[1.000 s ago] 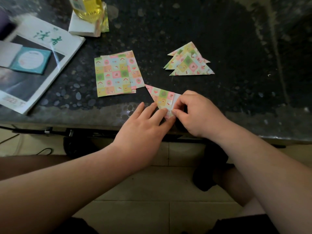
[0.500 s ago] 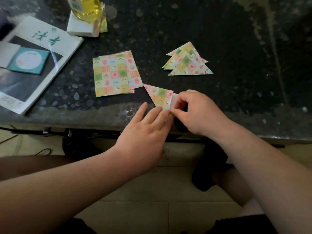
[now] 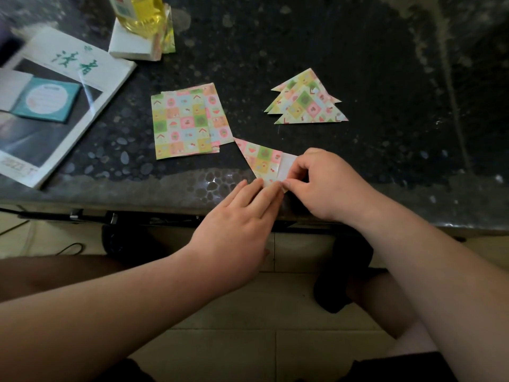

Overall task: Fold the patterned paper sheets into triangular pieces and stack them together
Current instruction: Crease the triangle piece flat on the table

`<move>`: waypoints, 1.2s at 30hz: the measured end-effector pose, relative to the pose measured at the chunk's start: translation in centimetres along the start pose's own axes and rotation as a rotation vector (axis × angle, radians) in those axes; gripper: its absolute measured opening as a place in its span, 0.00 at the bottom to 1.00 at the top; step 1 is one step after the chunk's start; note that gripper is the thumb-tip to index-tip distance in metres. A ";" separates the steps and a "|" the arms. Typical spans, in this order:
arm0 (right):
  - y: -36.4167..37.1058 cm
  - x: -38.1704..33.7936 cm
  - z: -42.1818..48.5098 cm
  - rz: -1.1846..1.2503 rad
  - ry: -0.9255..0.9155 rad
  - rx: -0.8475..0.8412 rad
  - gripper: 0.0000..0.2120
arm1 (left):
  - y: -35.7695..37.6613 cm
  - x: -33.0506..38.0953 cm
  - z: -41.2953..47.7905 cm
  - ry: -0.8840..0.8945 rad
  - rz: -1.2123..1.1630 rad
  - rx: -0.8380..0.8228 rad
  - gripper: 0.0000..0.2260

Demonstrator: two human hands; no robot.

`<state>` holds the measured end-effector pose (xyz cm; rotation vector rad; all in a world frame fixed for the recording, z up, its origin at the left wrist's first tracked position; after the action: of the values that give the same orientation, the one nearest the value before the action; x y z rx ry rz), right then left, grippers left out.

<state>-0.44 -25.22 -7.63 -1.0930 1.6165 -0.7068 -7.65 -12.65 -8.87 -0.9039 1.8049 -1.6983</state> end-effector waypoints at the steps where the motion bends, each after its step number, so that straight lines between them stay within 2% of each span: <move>1: 0.0 -0.1 0.0 0.001 -0.003 0.004 0.11 | 0.1 0.0 0.0 0.009 -0.001 0.001 0.42; 9: 0.1 -0.1 -0.1 0.010 -0.021 0.022 0.11 | 0.2 -0.3 0.0 0.021 0.045 -0.070 0.44; 12: -0.2 0.4 0.1 0.046 0.012 0.003 0.09 | 0.0 -0.3 0.3 0.008 -0.027 -0.057 0.44; 19: -0.1 1.4 0.5 0.207 0.134 -0.128 0.08 | -0.5 -0.7 0.7 -0.008 -0.075 -0.032 0.44; 24: 0.5 1.5 0.6 0.218 0.150 -0.169 0.05 | -0.6 -0.5 0.8 -0.008 -0.081 -0.053 0.43; 32: -1.2 3.8 0.8 0.182 0.220 -0.152 0.05 | -0.7 -0.6 0.7 -0.018 -0.098 -0.059 0.42; 36: -2.4 4.3 0.9 0.180 0.249 -0.082 0.04 | -0.7 -0.6 0.8 -0.021 -0.111 -0.063 0.41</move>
<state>0.90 -30.02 -7.65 -0.9294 1.9446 -0.6822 -6.58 -12.72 -8.26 -1.0627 1.8346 -1.6998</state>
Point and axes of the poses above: each hand's wrist, its own z-axis towards the middle knuckle, its own y-axis out of the palm, x = y × z, the point moved 8 cm from there along z, towards the middle knuckle, and after that the axes turned 2 degrees about x, right-handed, at the moved point
